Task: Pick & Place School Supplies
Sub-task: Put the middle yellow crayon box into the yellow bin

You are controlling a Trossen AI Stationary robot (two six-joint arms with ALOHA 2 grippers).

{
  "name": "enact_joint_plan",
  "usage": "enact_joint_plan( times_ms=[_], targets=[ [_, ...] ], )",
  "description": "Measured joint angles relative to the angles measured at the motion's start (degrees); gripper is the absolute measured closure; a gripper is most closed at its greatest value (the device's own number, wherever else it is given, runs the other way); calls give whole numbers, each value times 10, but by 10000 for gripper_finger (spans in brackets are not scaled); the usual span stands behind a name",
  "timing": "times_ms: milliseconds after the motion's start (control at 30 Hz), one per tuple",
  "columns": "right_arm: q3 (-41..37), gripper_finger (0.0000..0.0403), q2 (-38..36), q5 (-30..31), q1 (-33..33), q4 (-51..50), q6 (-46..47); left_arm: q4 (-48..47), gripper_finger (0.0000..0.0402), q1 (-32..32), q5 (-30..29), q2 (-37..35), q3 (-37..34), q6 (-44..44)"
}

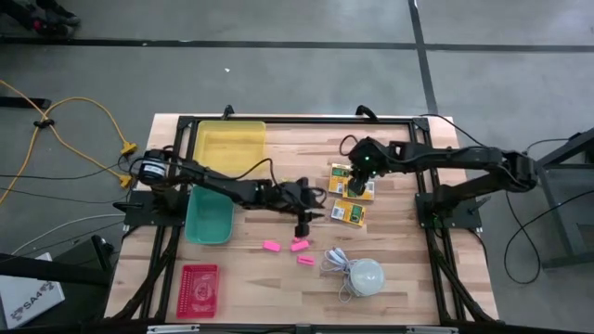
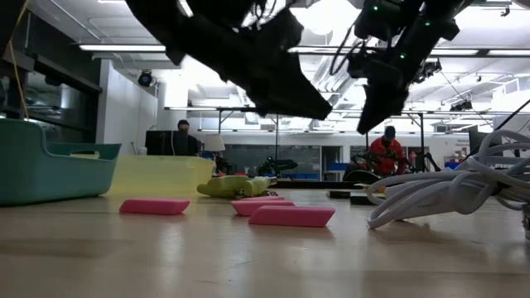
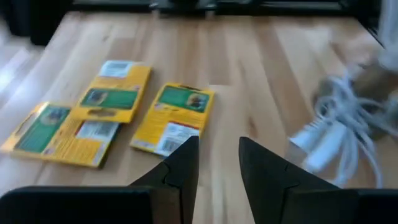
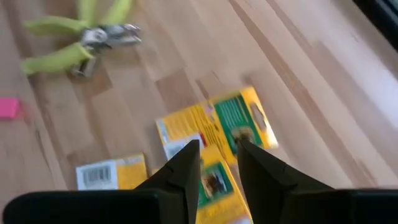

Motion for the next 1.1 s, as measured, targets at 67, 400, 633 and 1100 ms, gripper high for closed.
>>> enact_joint_plan(
  times_ms=[67,400,633,1100],
  targets=[
    [0,308,-9,1,-10,-41,25,2,293,13,0,6,0,-25],
    [-1,309,-16,42,-19,-173,119,23,293,58,60,18,0,-77],
    [-1,352,-16,60,-18,-216,184,24,293,58,66,18,0,-73],
    [-71,400,-14,5,37,-141,278,19,293,58,67,18,-3,-68]
  ],
)
